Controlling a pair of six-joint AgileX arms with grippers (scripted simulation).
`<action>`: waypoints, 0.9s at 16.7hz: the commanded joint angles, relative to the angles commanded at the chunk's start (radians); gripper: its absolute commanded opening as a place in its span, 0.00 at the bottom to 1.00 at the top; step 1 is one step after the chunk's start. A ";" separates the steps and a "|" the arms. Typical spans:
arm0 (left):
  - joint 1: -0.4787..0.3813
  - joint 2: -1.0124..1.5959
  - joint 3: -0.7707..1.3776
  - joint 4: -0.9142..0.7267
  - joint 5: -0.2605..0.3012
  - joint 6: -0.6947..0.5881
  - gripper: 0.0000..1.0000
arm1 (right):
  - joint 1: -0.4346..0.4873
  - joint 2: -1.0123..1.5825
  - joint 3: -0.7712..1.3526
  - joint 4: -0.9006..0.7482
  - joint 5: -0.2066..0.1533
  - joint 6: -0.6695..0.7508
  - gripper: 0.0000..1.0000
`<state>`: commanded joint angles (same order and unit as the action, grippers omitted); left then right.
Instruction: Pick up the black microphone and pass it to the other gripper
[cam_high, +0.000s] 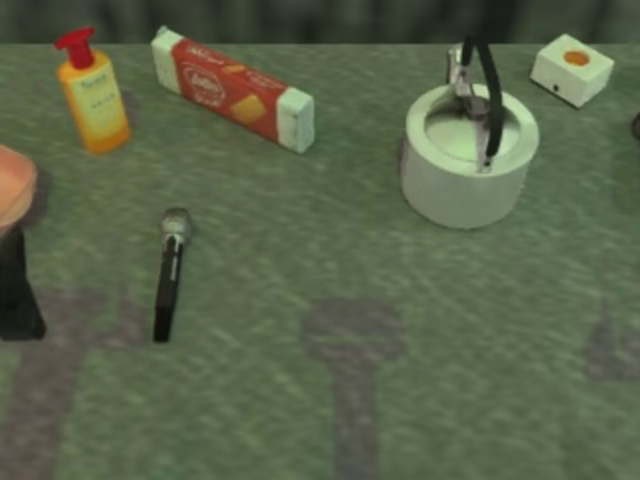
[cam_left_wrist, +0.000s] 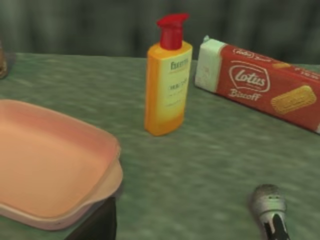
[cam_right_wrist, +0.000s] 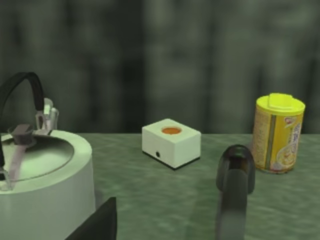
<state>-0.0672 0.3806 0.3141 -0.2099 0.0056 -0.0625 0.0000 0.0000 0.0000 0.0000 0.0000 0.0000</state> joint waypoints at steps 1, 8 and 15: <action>-0.013 0.094 0.064 -0.046 0.000 -0.013 1.00 | 0.000 0.000 0.000 0.000 0.000 0.000 1.00; -0.117 0.840 0.531 -0.401 0.005 -0.107 1.00 | 0.000 0.000 0.000 0.000 0.000 0.000 1.00; -0.202 1.372 0.916 -0.666 0.013 -0.183 1.00 | 0.000 0.000 0.000 0.000 0.000 0.000 1.00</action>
<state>-0.2690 1.7527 1.2299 -0.8761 0.0190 -0.2454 0.0000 0.0000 0.0000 0.0000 0.0000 0.0000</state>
